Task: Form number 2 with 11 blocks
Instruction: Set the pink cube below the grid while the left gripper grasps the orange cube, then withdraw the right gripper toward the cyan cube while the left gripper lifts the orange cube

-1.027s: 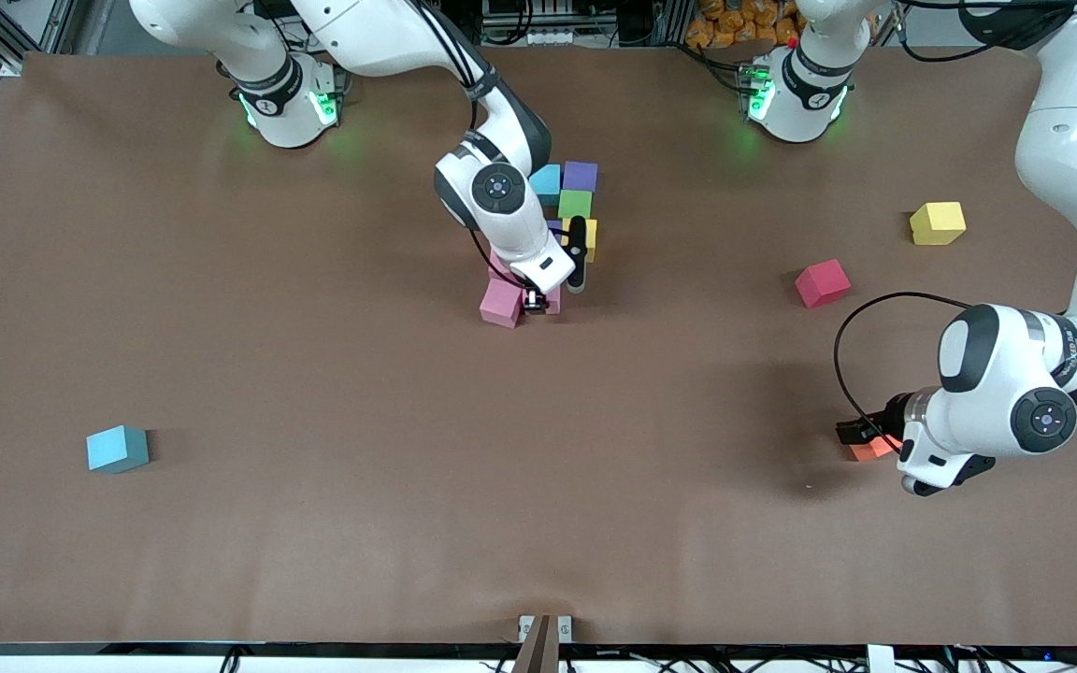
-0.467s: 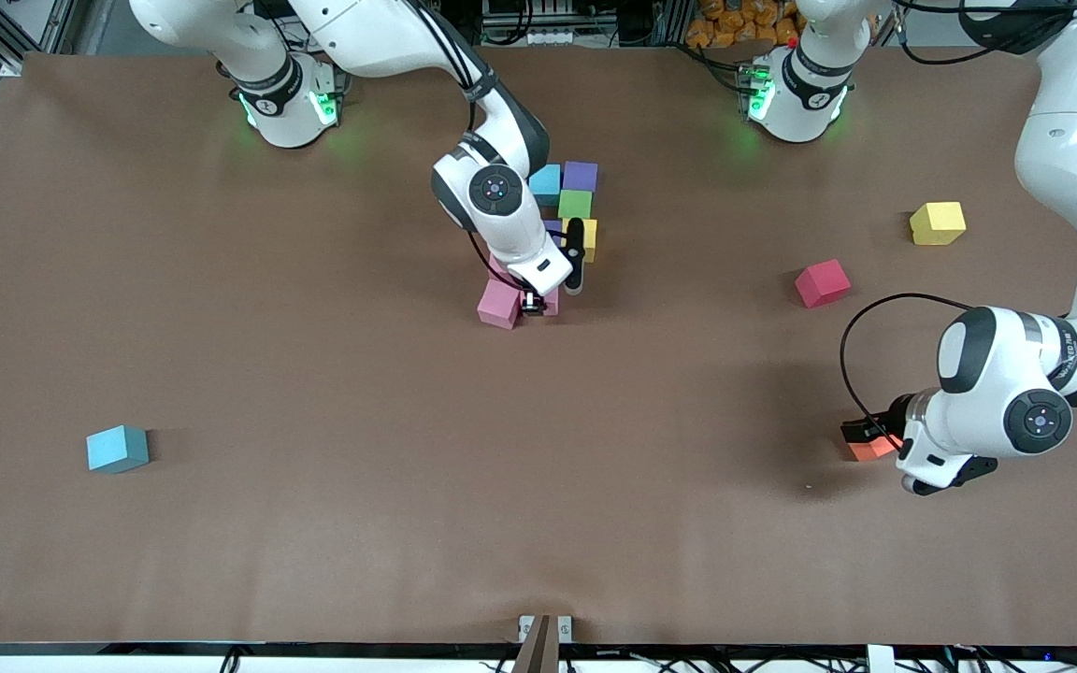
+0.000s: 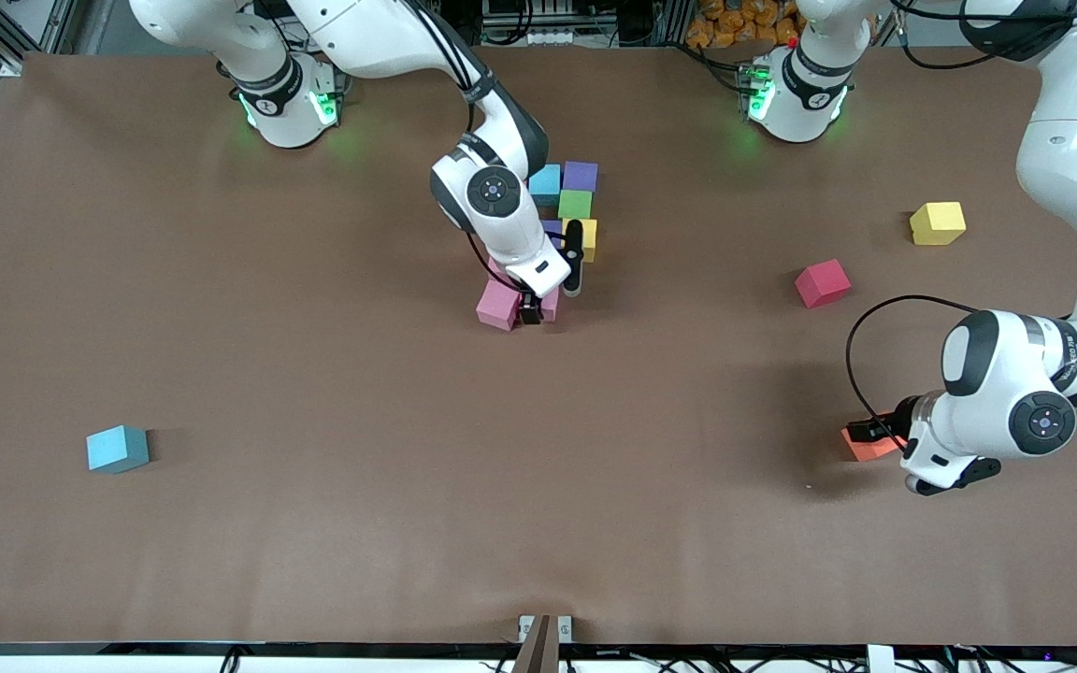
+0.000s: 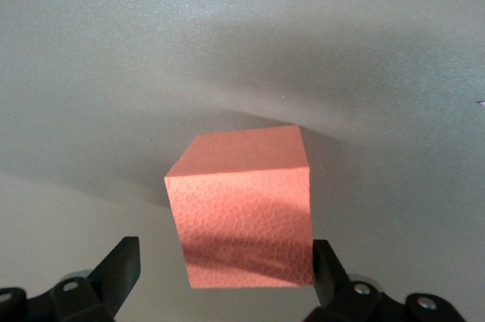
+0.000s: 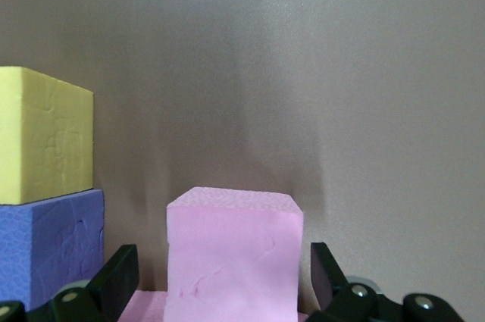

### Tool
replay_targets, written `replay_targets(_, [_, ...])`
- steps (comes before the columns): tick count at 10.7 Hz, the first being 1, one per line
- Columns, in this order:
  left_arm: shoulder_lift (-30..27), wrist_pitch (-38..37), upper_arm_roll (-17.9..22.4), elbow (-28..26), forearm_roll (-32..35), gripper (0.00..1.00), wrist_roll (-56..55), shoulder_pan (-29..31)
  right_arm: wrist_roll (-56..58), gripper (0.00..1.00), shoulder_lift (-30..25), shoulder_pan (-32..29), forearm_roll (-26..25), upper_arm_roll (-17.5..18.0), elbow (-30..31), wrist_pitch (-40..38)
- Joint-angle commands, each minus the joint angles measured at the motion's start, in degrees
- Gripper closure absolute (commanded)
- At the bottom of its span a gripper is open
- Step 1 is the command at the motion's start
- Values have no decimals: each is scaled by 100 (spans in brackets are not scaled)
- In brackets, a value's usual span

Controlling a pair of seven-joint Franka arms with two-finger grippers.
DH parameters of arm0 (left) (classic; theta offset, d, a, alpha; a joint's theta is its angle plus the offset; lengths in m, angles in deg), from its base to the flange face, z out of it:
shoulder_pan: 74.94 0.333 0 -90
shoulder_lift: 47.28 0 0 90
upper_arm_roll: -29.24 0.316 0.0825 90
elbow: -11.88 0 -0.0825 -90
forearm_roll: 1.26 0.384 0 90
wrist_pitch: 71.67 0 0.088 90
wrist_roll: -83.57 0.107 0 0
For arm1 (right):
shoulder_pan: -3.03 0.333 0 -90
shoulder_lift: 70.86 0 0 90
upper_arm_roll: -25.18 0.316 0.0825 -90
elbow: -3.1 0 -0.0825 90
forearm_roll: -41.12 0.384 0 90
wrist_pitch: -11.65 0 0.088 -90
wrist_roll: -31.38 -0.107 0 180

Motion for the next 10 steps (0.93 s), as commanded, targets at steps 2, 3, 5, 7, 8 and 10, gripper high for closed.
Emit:
replay_targets(2, [96,144,15,45,98,0,104,-64,-55,0,-434,-269,62,69,151,-296])
replay_targets(3, [96,144,7,54,98,0,113,-73,-55,0,-539,-348,62,78,151,-419])
replay_targets(5, [104,144,24,72,90,0,401,-91,-29,0,-732,-428,315,78,151,-761])
replay_targets(7, [104,153,112,133,89,0,561,-152,24,0,-978,-699,369,69,125,-1156])
replay_targets(8, [104,153,173,142,81,0,570,-187,7,0,-1162,-918,378,61,125,-1463])
replay_targets(10, [113,179,261,220,72,0,570,-275,-185,0,-1461,-1558,387,52,99,-2000])
